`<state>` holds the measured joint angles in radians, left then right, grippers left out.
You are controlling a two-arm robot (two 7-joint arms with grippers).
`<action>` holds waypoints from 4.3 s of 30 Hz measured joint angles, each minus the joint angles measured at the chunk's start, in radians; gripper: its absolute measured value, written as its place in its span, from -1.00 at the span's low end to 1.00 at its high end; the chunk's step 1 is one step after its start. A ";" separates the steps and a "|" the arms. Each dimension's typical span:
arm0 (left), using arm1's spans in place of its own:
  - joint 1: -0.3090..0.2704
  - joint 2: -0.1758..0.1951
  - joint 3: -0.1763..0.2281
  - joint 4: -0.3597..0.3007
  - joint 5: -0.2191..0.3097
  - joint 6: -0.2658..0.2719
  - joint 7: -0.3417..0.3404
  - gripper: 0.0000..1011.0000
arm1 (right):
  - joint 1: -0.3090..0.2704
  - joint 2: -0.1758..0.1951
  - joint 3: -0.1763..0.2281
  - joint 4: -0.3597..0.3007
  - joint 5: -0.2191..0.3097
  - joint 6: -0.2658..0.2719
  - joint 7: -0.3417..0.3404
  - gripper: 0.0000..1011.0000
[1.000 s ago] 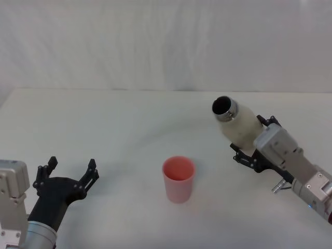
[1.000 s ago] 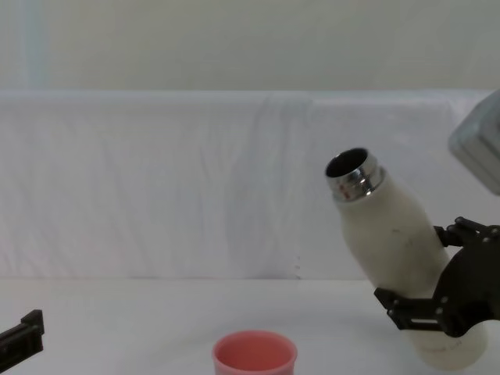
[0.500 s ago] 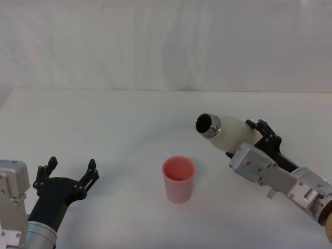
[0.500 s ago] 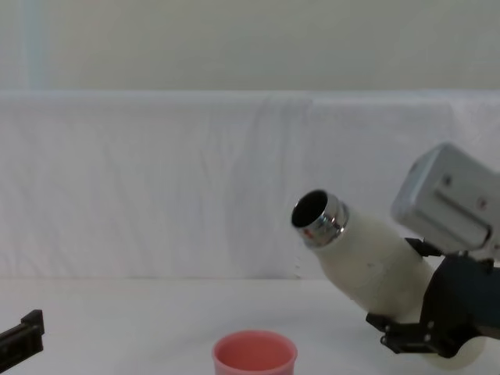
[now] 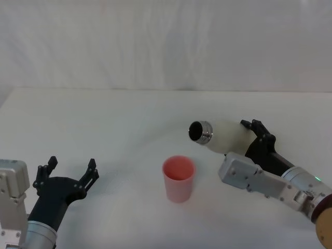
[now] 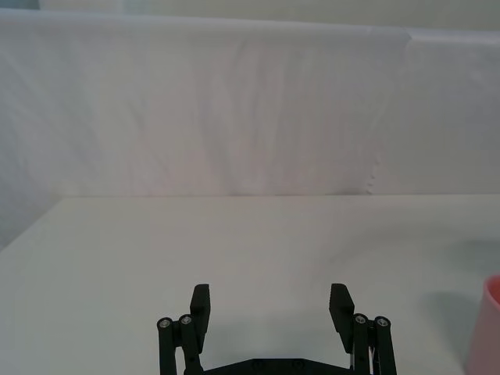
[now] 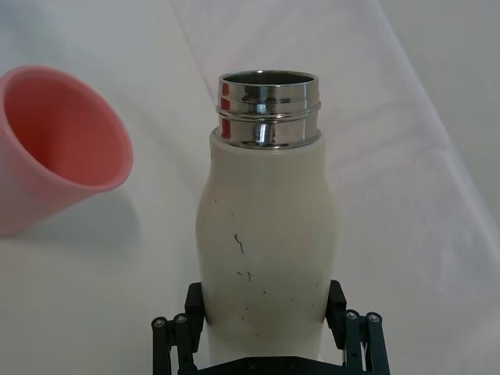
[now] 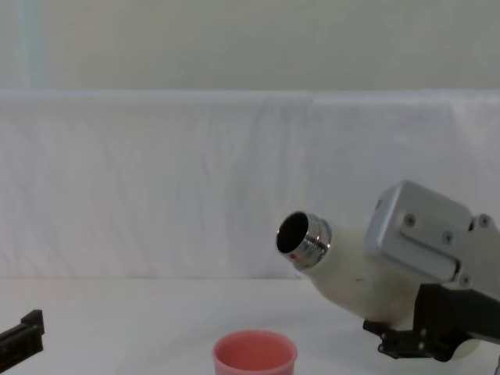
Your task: Grasp the thermos with one hand and pour water into the cup lid.
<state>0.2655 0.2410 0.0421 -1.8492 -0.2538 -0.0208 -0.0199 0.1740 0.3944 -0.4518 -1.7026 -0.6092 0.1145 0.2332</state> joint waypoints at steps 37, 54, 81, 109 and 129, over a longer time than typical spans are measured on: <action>0.000 0.000 0.000 0.000 0.000 0.000 0.000 0.98 | 0.021 0.015 -0.054 0.021 -0.203 0.005 -0.013 0.88; 0.000 0.000 0.000 0.000 0.000 0.000 0.000 0.98 | 0.031 0.023 -0.072 0.027 -0.250 0.016 -0.006 0.88; 0.000 0.000 0.000 0.000 0.000 0.000 0.000 0.98 | 0.045 0.043 -0.098 0.026 -0.319 0.023 -0.005 0.88; 0.000 0.000 0.000 0.000 0.000 0.000 0.000 0.98 | 0.067 0.055 -0.125 0.024 -0.364 0.022 0.002 0.88; 0.000 0.000 0.000 0.000 0.000 0.000 0.000 0.98 | 0.071 0.063 -0.128 0.010 -0.375 0.030 0.012 0.88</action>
<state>0.2655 0.2410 0.0421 -1.8492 -0.2538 -0.0208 -0.0199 0.2453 0.4573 -0.5793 -1.6926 -0.9838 0.1446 0.2453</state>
